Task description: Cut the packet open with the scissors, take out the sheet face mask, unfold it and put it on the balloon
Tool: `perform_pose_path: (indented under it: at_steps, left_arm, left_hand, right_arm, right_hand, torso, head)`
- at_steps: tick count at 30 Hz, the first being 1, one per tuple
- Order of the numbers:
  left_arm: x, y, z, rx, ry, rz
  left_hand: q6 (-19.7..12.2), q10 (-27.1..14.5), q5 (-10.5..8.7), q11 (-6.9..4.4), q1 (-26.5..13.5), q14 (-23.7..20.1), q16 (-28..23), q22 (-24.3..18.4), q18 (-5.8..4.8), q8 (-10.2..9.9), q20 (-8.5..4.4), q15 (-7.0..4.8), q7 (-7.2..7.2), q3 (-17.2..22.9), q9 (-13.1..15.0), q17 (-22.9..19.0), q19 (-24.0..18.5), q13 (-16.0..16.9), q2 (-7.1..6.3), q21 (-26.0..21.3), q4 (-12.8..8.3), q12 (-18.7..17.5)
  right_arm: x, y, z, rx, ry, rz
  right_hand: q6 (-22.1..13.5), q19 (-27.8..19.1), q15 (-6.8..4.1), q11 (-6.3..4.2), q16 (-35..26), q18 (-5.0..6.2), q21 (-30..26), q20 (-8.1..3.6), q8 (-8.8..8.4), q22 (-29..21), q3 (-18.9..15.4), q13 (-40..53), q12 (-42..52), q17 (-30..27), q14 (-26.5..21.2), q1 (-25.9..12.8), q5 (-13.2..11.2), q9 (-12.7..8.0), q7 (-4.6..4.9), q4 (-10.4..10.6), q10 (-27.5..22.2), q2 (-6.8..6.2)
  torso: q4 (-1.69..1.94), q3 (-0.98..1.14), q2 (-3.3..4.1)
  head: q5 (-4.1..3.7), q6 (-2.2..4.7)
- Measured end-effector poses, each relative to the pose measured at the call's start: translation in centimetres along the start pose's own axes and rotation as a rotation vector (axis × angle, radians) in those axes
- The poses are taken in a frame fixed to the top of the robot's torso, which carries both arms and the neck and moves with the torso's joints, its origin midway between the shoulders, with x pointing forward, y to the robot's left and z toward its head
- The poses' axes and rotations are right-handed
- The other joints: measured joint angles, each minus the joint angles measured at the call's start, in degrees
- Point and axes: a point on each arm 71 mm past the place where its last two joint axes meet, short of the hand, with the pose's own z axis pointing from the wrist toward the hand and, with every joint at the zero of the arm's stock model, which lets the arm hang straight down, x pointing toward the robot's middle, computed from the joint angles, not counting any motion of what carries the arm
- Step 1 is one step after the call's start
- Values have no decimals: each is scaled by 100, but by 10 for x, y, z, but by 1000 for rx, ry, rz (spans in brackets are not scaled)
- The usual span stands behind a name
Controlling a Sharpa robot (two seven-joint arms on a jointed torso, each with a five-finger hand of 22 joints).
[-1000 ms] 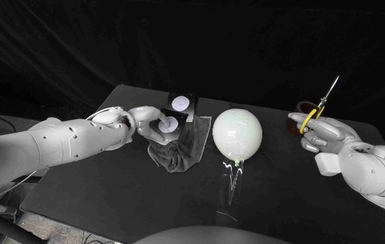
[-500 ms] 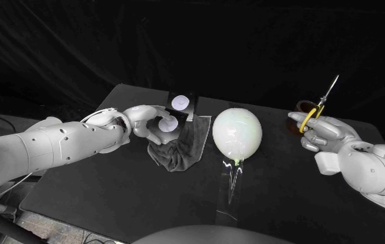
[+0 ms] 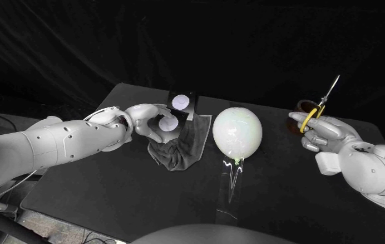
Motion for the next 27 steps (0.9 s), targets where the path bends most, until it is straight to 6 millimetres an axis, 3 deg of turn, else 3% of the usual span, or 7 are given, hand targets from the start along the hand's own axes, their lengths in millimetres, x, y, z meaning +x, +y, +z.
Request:
perform_pose_path:
  at_steps: [17, 24, 27]
  left_arm:
    - [9, 4, 4, -29, 38, 5]
    - [9, 5, 4, -34, 45, 5]
    - [10, 5, 4, -36, 47, 5]
  left_hand:
    - [-44, -15, 0, 26, 20, 188, 29, 5, -1, 0, -21, -16, 43, 0, -6, 57, 20, 1, -20, 24, 1, 1]
    - [45, 96, 0, 137, 0, 321, 78, 12, -2, 0, -41, -47, 129, 0, 24, 93, 41, 11, 0, 44, 1, 1]
    - [270, 348, -9, 216, 65, 608, 173, 36, -5, 72, -69, -11, 212, 108, 99, 168, 176, 37, 67, 89, 13, 46]
  right_arm:
    - [0, 0, 0, 0, 0, -1]
    - [0, 0, 0, 0, 0, -2]
    - [0, 0, 0, 0, 1, -2]
  right_hand:
    - [-8, -1, 8, 0, -1, -1, 0, 1, 14, -4, 0, -29, 0, -1, 8, 0, 5, -5, 8, 0, 0, 0]
    - [-9, -1, 9, 0, -3, -1, 0, 1, 14, -4, 0, -31, 0, -5, 8, -41, 16, -5, 9, 0, 0, -8]
    - [-9, -1, 9, 0, -4, -1, -1, 1, 14, -3, 0, -31, 0, -5, 9, -45, 16, -5, 9, 0, 0, 0]
  torso:
    - [8, -3, 2]
    - [13, -3, 2]
    - [14, -3, 2]
  head:
    - [-46, -42]
    - [-47, -64]
    - [-44, -68]
